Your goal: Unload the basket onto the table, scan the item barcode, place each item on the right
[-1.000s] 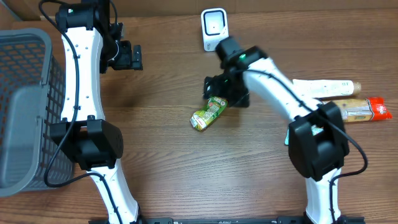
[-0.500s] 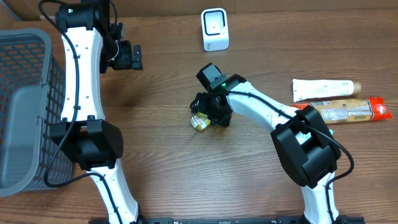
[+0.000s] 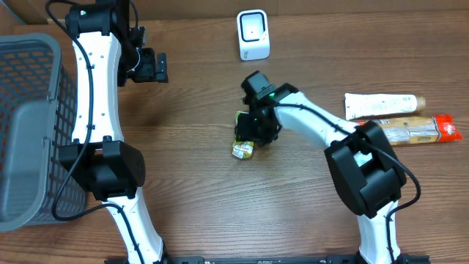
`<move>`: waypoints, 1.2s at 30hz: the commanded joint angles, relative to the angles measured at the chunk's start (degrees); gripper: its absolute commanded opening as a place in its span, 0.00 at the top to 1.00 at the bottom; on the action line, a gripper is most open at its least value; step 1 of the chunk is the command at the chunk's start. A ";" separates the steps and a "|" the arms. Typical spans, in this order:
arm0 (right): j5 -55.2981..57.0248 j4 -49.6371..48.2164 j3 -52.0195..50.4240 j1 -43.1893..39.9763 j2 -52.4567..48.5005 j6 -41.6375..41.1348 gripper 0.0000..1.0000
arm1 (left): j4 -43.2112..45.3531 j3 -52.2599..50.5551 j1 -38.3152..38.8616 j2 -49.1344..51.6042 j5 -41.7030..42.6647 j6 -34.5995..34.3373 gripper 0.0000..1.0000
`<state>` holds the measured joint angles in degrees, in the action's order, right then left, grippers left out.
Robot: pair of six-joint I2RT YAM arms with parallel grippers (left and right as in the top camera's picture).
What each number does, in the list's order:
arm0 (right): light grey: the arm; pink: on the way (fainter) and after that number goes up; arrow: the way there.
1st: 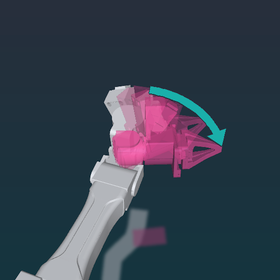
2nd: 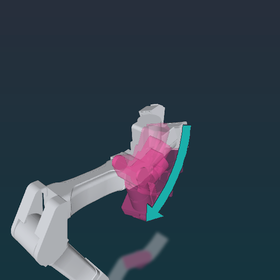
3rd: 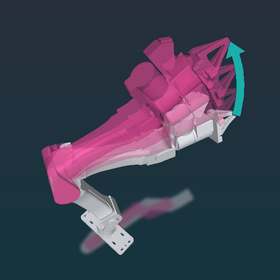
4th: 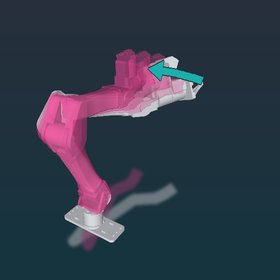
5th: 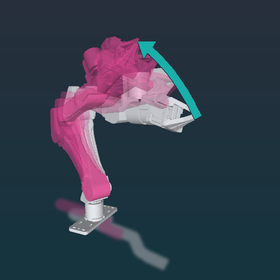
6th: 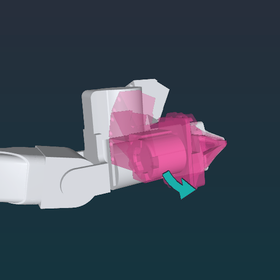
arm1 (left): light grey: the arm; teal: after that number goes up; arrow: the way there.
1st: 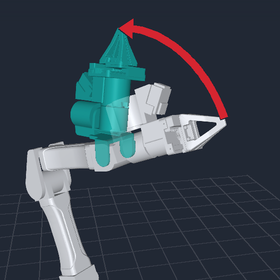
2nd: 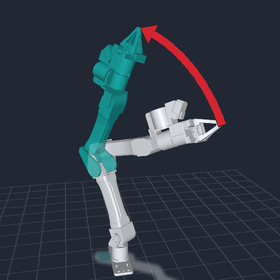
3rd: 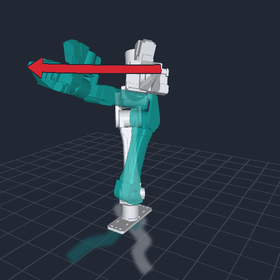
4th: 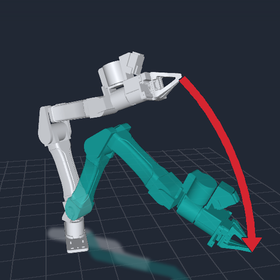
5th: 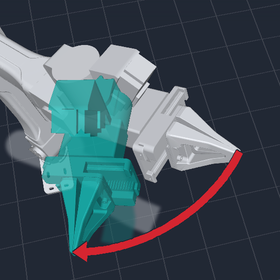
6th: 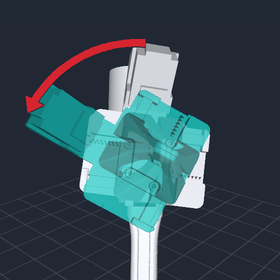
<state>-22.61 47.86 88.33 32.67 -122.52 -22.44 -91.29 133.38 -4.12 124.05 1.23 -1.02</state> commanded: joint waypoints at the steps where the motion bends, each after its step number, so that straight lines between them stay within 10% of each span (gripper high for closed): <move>1: -15.72 0.74 1.55 -2.62 1.03 23.10 0.53 | 0.07 -0.15 0.39 0.48 -0.17 1.05 0.00; 7: -10.27 2.82 1.55 -7.02 1.03 34.62 0.36 | 0.07 -0.15 0.39 0.48 -0.17 1.05 0.00; 23: 14.47 8.17 3.45 4.44 1.86 -12.11 0.20 | 0.07 -0.15 0.39 0.48 -0.17 1.05 0.00; 36: 16.92 1.44 -1.97 5.86 1.86 -11.82 0.76 | 0.07 -0.15 0.39 0.48 -0.17 1.05 0.00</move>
<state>-8.51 50.00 87.72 38.94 -121.75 -34.02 -91.29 133.38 -4.12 124.05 1.23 -1.04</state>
